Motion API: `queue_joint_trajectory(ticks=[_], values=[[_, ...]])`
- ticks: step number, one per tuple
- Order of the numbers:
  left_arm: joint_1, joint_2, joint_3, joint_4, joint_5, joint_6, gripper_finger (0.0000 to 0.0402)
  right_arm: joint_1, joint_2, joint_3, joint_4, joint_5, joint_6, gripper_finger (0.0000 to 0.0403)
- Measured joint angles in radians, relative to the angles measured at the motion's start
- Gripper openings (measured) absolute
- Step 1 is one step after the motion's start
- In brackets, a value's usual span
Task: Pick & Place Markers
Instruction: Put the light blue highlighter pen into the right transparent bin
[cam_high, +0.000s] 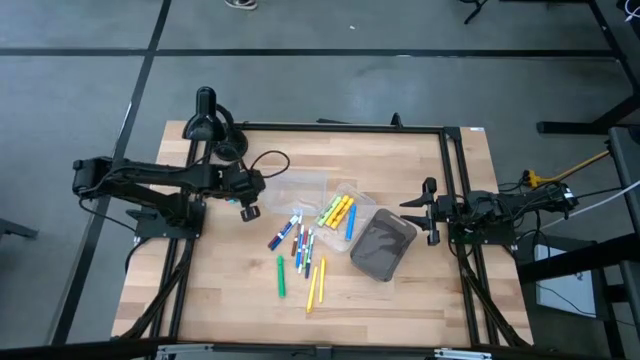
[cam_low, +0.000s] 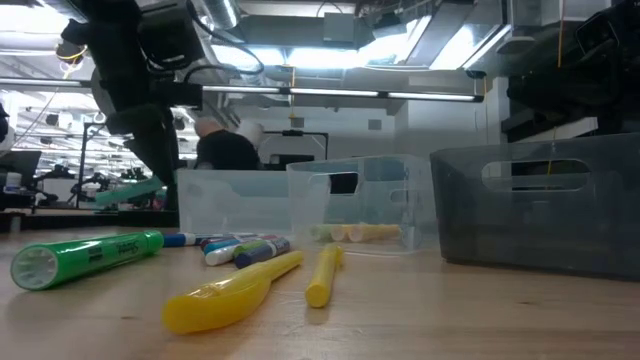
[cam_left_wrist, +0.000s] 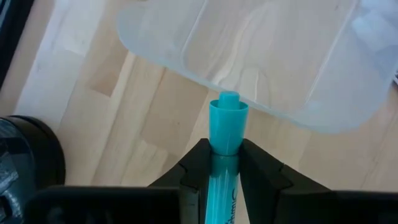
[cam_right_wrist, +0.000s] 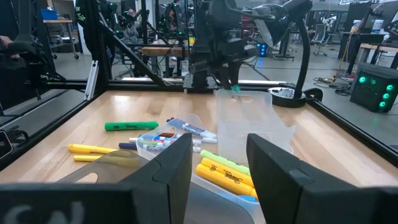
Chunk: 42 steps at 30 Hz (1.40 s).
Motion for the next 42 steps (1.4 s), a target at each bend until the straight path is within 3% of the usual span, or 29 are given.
queue_joint_trajectory(ticks=[12, 17, 25, 33, 42], values=[[-0.094, -0.001, 0.000, 0.030, -0.084, -0.099, 0.0063, 0.000, 0.000, 0.000, 0.000, 0.000, 0.000, 0.0152], [-0.136, -0.002, 0.001, 0.181, -0.083, -0.094, 0.0063, 0.000, 0.000, 0.000, 0.000, 0.000, 0.000, 0.0152], [-0.202, -0.002, 0.002, 0.477, -0.082, 0.040, 0.0063, 0.000, 0.000, 0.000, 0.000, 0.000, 0.000, 0.0152], [-0.229, -0.002, 0.002, 0.626, -0.084, 0.075, 0.0063, 0.000, 0.000, 0.000, 0.000, 0.000, 0.000, 0.0152], [-0.249, -0.002, 0.002, 0.781, -0.018, 0.161, 0.0063, 0.000, 0.000, 0.000, 0.000, 0.000, 0.000, 0.0152]])
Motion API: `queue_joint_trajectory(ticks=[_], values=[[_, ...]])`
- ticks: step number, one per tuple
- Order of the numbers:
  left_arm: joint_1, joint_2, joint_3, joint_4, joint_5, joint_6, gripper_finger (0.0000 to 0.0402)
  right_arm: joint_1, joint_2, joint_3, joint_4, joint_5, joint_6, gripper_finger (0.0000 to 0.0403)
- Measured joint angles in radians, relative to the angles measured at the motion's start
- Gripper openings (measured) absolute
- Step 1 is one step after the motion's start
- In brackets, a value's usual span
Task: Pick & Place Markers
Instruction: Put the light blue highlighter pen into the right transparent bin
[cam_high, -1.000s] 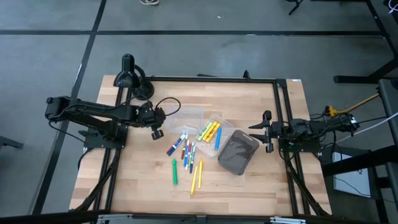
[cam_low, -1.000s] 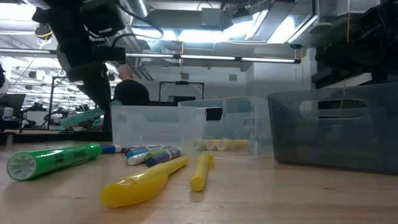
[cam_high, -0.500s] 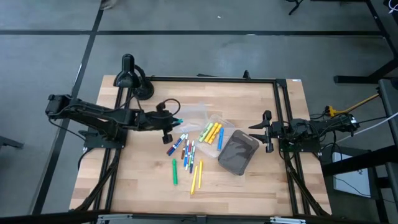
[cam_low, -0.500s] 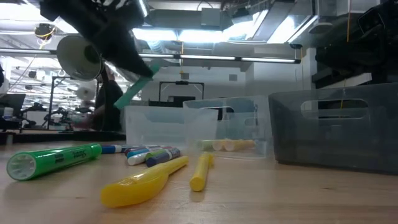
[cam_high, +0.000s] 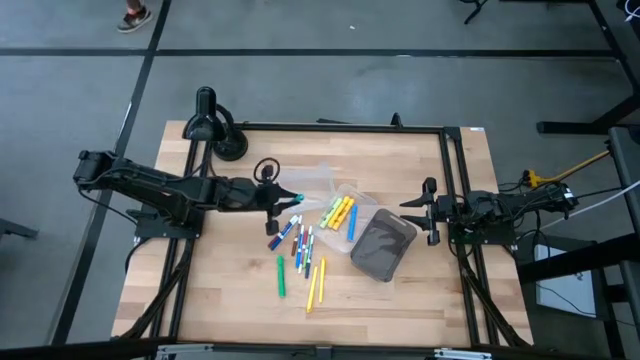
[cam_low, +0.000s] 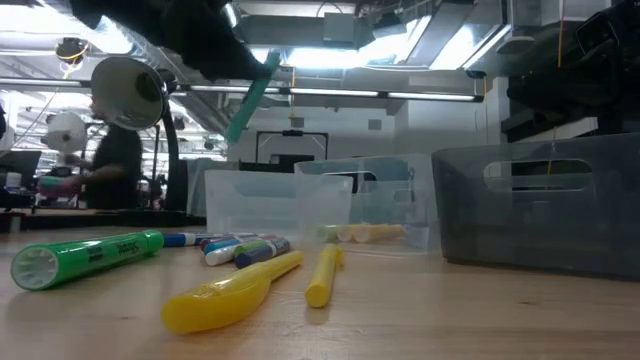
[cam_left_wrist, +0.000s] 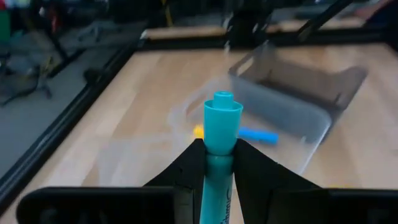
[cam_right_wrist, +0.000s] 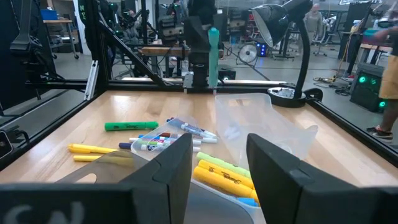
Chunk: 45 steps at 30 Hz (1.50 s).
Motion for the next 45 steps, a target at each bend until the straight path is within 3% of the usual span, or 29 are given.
queue_joint_trajectory(ticks=[21, 37, 45], values=[[0.000, 0.000, 0.000, 0.385, 0.273, 0.182, 0.0063, 0.000, 0.000, 0.000, 0.000, 0.000, 0.000, 0.0152], [-0.005, 0.029, 0.000, 0.465, 0.267, 0.165, 0.0063, 0.000, 0.000, 0.000, 0.000, 0.000, 0.000, 0.0152], [-0.065, 0.185, 0.107, 0.490, 0.213, 0.120, 0.0063, 0.000, 0.000, 0.000, 0.000, 0.000, 0.000, 0.0152]])
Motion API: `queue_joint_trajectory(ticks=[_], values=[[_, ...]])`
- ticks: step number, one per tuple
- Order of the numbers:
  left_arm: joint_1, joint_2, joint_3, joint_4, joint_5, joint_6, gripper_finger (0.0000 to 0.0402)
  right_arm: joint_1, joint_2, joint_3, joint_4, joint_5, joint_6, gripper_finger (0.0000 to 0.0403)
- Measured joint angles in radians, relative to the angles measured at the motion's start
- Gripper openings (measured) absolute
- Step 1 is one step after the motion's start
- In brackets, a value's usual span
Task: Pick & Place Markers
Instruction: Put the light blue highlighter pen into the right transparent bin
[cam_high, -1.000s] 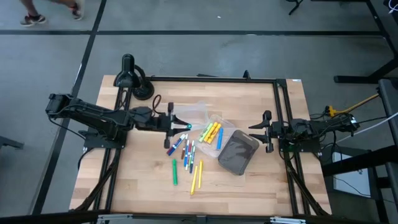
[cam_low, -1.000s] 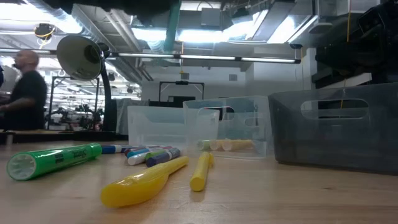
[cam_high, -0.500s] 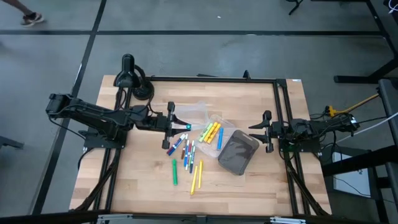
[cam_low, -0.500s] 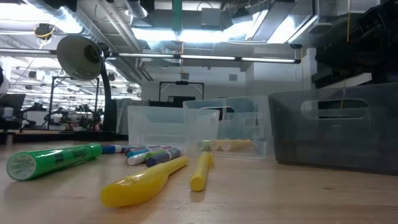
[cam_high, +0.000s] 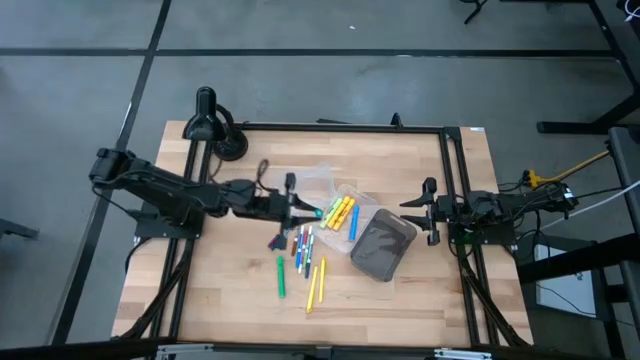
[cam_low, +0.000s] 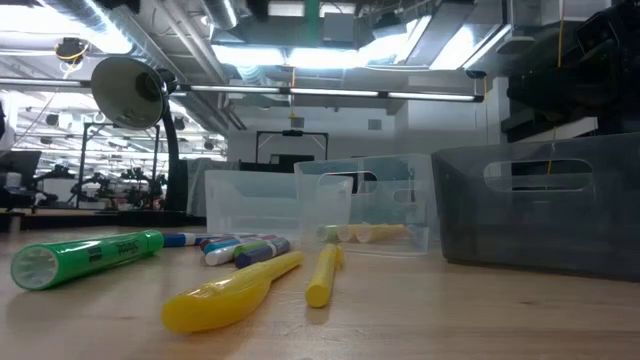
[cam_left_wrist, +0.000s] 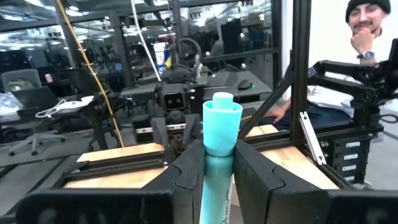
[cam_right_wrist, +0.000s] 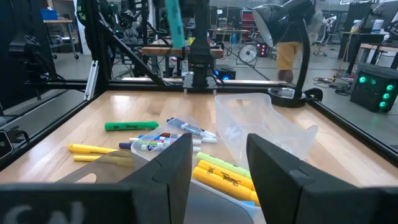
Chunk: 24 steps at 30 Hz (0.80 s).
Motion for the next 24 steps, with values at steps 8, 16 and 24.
queue_joint_trajectory(ticks=[8, 16, 24], values=[[-0.029, 0.196, 0.186, -0.054, -0.004, 0.030, 0.0063, 0.000, 0.000, 0.000, 0.000, 0.000, 0.000, 0.0152], [-0.032, 0.352, 0.292, -0.130, -0.135, 0.013, 0.0063, 0.000, 0.000, 0.000, 0.000, 0.000, 0.000, 0.0152], [-0.033, 0.477, 0.343, -0.127, -0.218, -0.039, 0.0063, 0.000, 0.000, 0.000, 0.000, 0.000, 0.000, 0.0152]])
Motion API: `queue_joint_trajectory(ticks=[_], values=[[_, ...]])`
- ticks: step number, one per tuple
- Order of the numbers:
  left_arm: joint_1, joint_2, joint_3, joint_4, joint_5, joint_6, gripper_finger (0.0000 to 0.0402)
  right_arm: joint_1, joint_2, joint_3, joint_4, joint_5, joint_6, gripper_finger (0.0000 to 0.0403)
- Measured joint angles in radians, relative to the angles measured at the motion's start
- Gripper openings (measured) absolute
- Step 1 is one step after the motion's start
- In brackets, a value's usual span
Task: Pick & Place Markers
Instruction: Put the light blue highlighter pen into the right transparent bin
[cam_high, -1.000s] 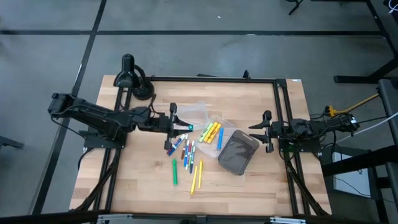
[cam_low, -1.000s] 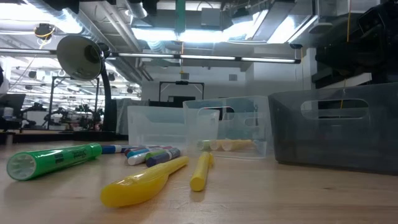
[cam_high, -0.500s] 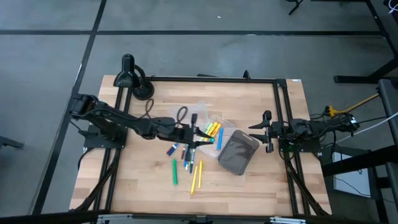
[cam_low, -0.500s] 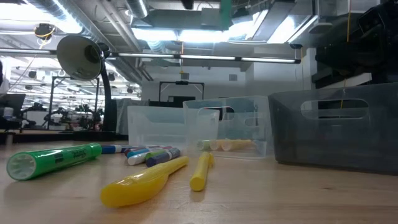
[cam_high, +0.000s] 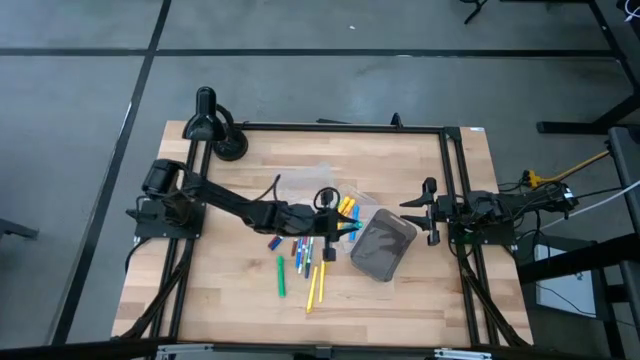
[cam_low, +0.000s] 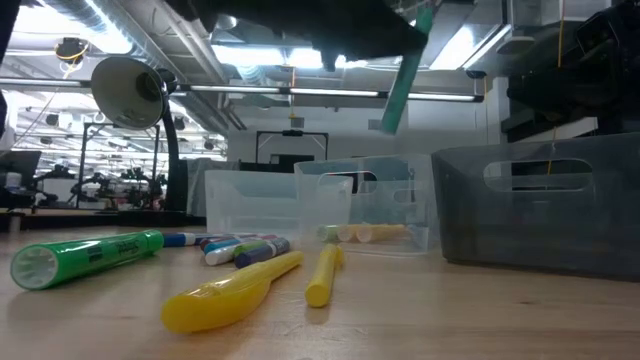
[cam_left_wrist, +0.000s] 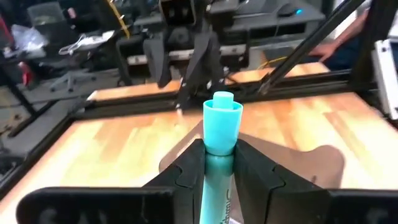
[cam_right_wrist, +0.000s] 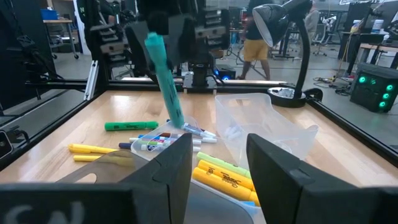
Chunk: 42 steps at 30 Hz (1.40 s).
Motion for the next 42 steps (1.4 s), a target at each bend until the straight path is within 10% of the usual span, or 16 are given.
queue_joint_trajectory(ticks=[12, 32, 42], values=[[0.009, 0.011, 0.001, -0.055, -0.148, -0.200, 0.0063, 0.000, 0.000, 0.000, 0.000, 0.000, 0.000, 0.0152], [0.234, 0.011, 0.001, -0.115, 0.430, -0.389, 0.0063, 0.000, 0.000, 0.000, 0.000, 0.000, 0.000, 0.0152], [0.238, 0.011, 0.001, -0.267, 0.392, -0.398, 0.0064, 0.000, 0.000, 0.000, 0.000, 0.000, 0.000, 0.0152]])
